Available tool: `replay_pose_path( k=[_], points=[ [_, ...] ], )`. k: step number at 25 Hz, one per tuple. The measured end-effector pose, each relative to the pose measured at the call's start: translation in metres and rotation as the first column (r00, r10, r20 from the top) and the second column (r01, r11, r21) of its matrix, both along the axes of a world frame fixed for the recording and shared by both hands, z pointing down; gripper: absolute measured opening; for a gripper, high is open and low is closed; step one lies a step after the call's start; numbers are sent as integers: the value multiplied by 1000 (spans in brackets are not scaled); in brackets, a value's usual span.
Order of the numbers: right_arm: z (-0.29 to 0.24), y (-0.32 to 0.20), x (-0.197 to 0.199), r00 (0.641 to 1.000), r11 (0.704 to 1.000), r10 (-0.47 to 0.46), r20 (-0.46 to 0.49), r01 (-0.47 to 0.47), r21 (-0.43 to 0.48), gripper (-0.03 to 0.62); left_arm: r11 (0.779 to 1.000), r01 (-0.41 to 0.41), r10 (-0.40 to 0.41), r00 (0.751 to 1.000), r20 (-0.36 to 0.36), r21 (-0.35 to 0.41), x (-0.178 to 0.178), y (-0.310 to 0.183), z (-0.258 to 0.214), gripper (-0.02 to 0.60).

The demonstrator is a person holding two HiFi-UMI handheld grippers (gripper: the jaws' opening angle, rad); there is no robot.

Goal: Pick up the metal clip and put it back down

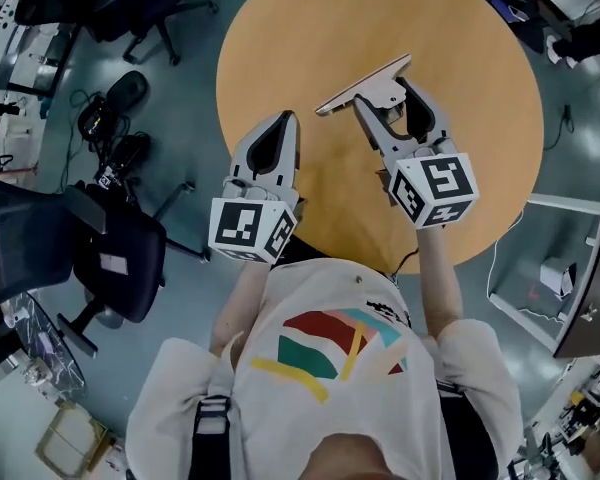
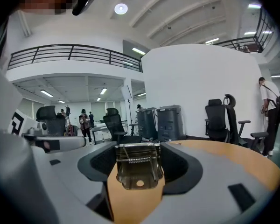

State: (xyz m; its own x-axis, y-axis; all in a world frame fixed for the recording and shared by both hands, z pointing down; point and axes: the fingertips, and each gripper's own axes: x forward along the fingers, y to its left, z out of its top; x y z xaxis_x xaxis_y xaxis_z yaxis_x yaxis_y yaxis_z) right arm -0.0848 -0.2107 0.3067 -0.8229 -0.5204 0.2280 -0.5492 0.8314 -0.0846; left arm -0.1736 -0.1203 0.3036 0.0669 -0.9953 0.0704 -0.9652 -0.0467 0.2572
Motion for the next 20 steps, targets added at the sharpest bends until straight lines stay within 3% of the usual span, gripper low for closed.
replay_pose_path(
  k=[10,20],
  points=[
    [82,-62,-153,969,974,-219,-111,212,-75,302,989,131,-134,990,-52,-66,-72,3,43,41],
    [186,-105,-276,909,938,-342,-238,317,-136,302,949,257,-280,953,-113,-182,-130,20,118,42]
  ],
)
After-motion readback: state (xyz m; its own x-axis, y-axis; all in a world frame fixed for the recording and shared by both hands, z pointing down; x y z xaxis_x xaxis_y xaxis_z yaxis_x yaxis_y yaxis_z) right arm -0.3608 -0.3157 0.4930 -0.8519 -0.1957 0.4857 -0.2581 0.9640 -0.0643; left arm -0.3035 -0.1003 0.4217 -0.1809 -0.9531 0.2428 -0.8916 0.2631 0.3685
